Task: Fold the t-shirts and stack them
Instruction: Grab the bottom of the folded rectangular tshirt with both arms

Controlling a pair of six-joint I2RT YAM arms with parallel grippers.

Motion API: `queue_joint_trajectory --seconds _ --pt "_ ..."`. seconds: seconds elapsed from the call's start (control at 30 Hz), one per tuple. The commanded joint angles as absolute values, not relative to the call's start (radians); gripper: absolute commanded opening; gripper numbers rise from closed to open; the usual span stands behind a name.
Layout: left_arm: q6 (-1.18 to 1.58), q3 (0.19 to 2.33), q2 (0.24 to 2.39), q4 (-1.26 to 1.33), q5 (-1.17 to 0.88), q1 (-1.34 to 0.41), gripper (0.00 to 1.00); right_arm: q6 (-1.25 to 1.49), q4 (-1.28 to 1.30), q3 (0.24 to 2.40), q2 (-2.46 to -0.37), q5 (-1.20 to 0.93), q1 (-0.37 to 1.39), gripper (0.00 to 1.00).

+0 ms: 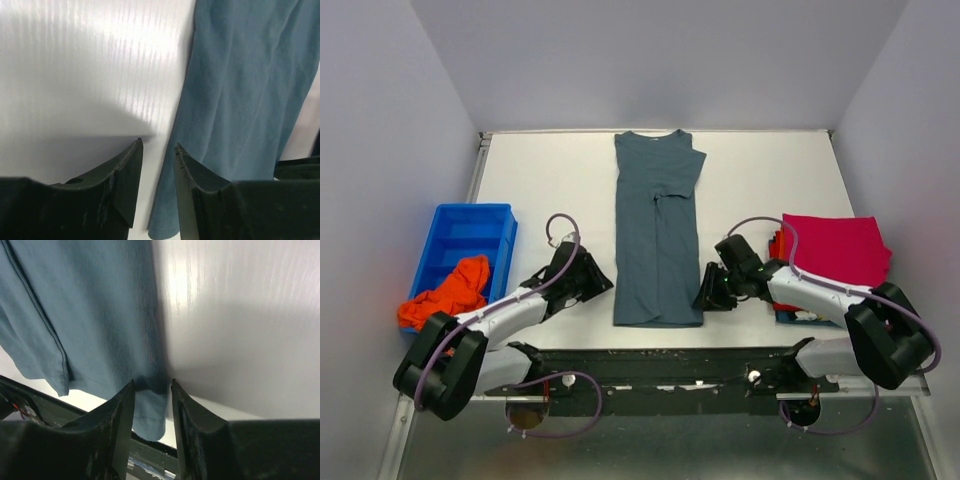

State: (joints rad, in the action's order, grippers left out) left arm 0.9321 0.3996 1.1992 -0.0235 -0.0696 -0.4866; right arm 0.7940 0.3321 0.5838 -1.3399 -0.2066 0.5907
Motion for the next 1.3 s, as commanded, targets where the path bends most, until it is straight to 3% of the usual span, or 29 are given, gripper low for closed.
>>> queue_joint_trajectory --seconds 0.0,0.17,0.3,0.47,0.53,0.6,0.67,0.7,0.83,0.97,1.1,1.27 --pt "1.003 0.327 1.175 -0.077 -0.1 -0.551 0.44 0.833 0.371 0.531 -1.322 -0.207 0.633 0.42" --pt "1.025 0.344 1.192 -0.14 -0.115 -0.607 0.43 0.836 0.425 0.512 -1.26 -0.196 0.652 0.4" --pt "1.049 0.341 1.219 -0.147 -0.133 -0.652 0.4 0.838 0.44 0.496 -1.236 -0.207 0.655 0.27" --pt "1.069 0.337 1.241 -0.17 -0.132 -0.689 0.25 0.839 0.428 0.48 -1.241 -0.222 0.663 0.09" --pt "1.068 0.337 1.235 -0.199 -0.121 -0.692 0.1 0.838 0.428 0.479 -1.243 -0.227 0.664 0.02" --pt "1.063 0.337 1.21 -0.247 -0.103 -0.695 0.01 0.836 0.43 0.477 -1.239 -0.23 0.666 0.01" --pt "1.06 0.341 1.172 -0.3 -0.075 -0.693 0.0 0.834 0.434 0.476 -1.232 -0.23 0.666 0.01" --pt "1.06 0.341 1.149 -0.323 -0.061 -0.695 0.01 0.833 0.439 0.474 -1.227 -0.23 0.666 0.01" --pt "1.06 0.356 1.065 -0.415 -0.032 -0.693 0.38 0.827 0.449 0.482 -1.216 -0.227 0.667 0.01" --pt "1.068 0.347 0.96 -0.456 -0.06 -0.693 0.59 0.821 0.46 0.482 -1.207 -0.222 0.667 0.01" --pt "1.072 0.339 0.994 -0.431 -0.124 -0.703 0.63 0.818 0.46 0.48 -1.209 -0.222 0.667 0.01" --pt "1.098 0.305 1.052 -0.341 -0.187 -0.719 0.53 0.819 0.451 0.479 -1.215 -0.226 0.667 0.01"
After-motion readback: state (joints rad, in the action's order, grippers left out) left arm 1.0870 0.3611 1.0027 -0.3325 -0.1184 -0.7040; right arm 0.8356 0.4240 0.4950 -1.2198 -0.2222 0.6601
